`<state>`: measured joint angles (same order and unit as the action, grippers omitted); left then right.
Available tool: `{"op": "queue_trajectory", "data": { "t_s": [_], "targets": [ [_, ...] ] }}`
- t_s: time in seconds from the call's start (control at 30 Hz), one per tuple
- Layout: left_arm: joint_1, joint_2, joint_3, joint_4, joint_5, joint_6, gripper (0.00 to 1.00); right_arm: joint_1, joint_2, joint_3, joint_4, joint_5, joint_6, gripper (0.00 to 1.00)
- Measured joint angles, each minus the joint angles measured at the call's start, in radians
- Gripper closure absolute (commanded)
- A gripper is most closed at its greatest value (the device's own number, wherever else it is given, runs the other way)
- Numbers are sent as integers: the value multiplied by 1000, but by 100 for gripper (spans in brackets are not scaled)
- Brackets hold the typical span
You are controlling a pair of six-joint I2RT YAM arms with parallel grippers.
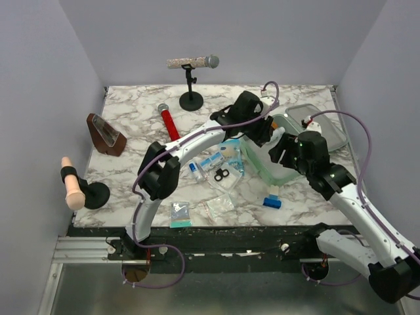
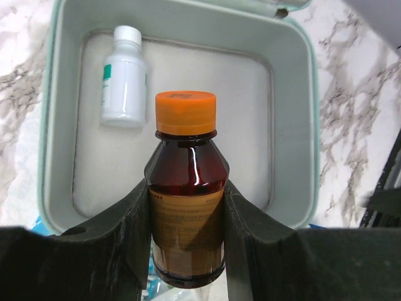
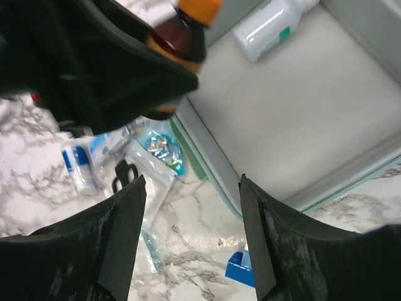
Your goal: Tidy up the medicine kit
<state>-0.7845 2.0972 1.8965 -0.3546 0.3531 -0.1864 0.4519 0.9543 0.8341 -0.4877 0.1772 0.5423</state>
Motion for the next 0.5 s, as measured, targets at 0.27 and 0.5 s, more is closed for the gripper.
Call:
{"op": "queue_trajectory", "data": {
  "t_s": [0.27,0.5],
  "targets": [
    [-33,208,196,-138,1,78,66,0,-111,9,-56,86,4,31],
    [-63,348,369,-180,2,98,52,0,-120,-20,-114,110,4,31]
  ]
}}
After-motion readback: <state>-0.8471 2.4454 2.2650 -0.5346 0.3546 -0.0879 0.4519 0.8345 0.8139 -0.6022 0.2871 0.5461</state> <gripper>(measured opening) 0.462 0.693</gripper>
